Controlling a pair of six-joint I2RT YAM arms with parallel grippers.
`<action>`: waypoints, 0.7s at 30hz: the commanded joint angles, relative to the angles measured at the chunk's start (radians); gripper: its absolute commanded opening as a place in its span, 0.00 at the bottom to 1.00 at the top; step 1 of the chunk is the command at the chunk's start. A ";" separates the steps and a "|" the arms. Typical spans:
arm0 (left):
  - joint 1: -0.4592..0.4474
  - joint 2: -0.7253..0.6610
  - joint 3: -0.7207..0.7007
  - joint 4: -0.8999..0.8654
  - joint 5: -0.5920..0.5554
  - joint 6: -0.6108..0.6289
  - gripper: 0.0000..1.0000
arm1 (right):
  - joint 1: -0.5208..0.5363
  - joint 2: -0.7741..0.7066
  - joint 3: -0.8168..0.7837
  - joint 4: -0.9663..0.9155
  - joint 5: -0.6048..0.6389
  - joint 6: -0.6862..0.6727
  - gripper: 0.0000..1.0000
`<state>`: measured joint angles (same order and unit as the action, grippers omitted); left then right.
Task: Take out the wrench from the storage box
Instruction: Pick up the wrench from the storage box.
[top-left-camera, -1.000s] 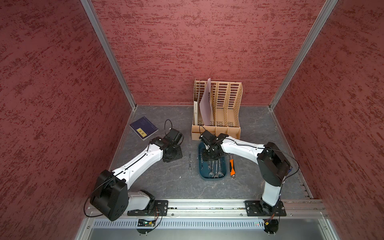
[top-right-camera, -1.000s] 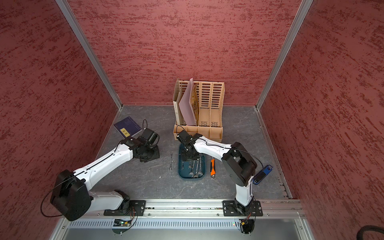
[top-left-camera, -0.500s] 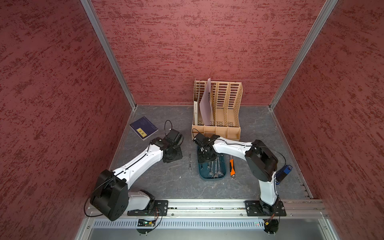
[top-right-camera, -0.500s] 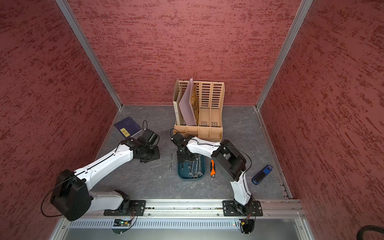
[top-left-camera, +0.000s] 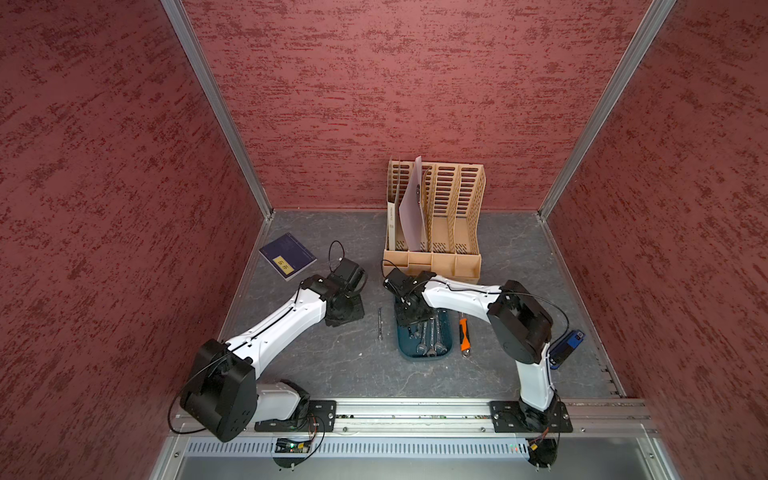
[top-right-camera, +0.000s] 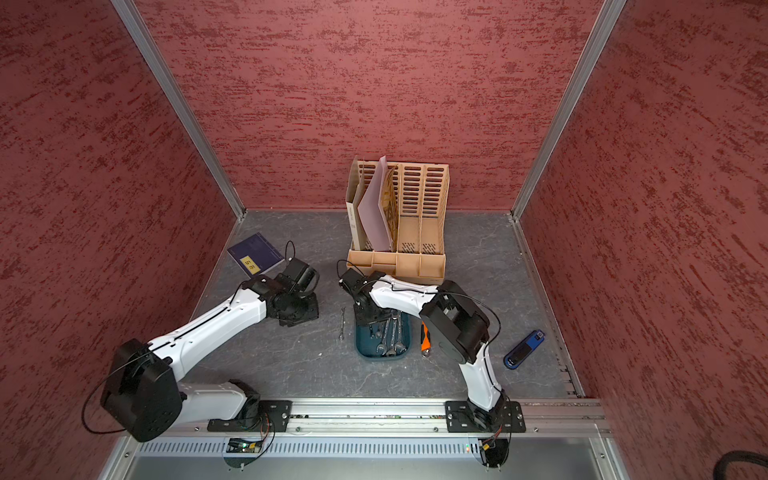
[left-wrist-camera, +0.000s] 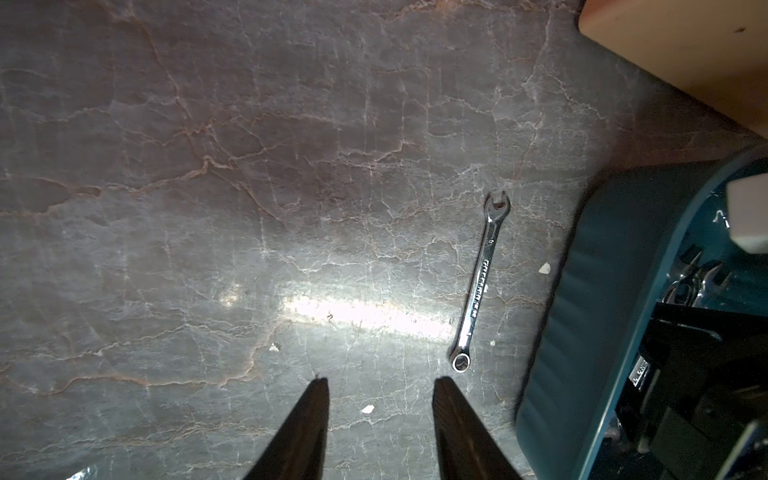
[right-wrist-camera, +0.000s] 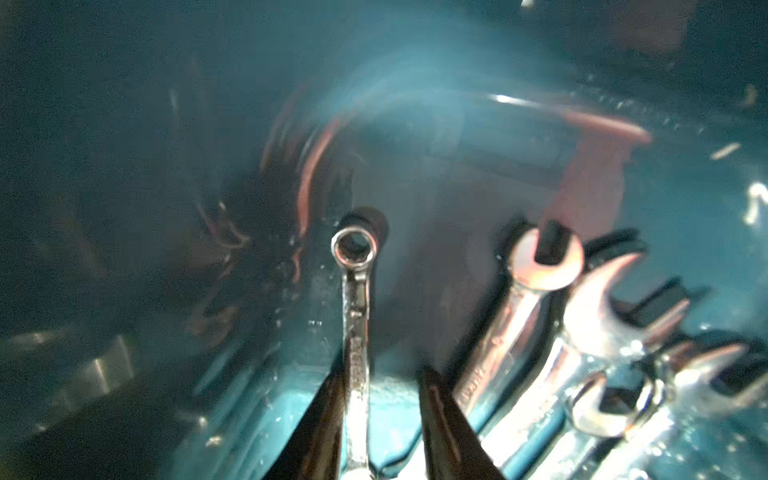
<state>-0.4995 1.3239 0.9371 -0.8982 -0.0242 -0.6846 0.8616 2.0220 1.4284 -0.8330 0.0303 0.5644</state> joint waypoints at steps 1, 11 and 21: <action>-0.001 0.010 0.020 0.001 -0.003 -0.014 0.44 | -0.001 0.042 -0.006 -0.030 0.015 -0.006 0.33; -0.003 0.009 0.011 0.005 -0.003 -0.015 0.44 | 0.000 0.107 0.041 -0.064 0.021 -0.017 0.23; -0.004 0.014 0.014 0.010 -0.004 -0.015 0.44 | 0.004 0.119 0.046 -0.089 0.049 -0.028 0.14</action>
<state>-0.5003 1.3239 0.9371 -0.8974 -0.0242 -0.6922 0.8623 2.0693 1.4956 -0.9150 0.0399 0.5598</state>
